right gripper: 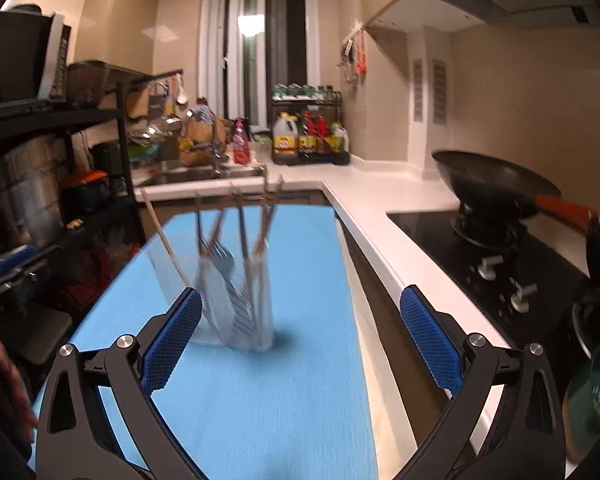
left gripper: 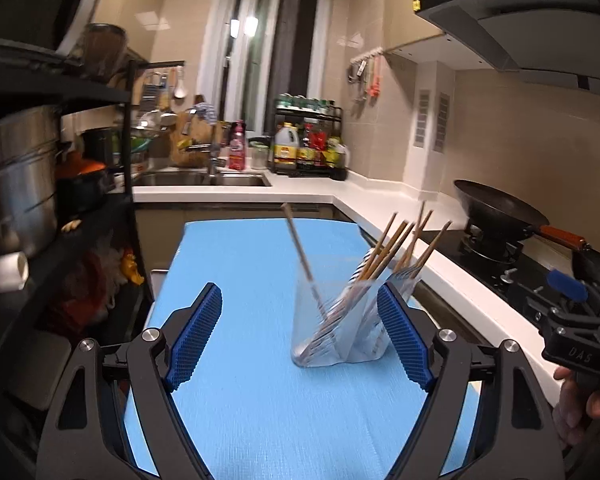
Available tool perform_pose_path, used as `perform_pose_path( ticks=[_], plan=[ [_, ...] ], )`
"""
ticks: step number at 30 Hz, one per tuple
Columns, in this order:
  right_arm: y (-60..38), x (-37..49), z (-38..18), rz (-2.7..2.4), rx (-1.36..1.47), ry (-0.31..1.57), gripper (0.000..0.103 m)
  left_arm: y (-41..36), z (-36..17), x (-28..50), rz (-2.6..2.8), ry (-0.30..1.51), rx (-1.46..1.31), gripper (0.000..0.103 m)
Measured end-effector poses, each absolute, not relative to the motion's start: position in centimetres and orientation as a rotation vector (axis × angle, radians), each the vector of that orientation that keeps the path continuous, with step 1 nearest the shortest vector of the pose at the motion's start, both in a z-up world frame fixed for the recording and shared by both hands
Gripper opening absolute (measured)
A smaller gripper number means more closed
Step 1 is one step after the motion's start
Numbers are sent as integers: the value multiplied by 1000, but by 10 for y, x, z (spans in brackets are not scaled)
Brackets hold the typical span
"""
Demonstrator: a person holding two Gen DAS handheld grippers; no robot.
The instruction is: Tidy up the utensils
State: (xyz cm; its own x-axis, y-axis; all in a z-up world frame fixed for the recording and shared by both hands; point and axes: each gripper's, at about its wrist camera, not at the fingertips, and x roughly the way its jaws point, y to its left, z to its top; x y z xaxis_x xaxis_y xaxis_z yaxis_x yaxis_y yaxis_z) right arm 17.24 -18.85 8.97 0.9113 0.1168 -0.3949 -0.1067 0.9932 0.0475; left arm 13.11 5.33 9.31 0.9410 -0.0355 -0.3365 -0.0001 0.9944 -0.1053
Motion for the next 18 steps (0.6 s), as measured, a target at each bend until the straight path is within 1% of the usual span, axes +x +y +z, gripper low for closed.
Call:
perform_pose_path(
  ticks=[3,6,9,12,18],
  plan=[
    [-192,179,58,116,67,512,98,52,61,141,35,446,-151,78],
    [-187,180,53,109,40,505,98,43,42,145,77,462,-78,79],
    [-184,180,52,85,23,474,98,46,36,150,64,479,-88,83],
    [-181,186,42,72,9,500,98,48,35,149,75,460,-60,86],
    [-181,188,40,68,10,502,98,38,31,144,21,442,-42,86]
  ],
)
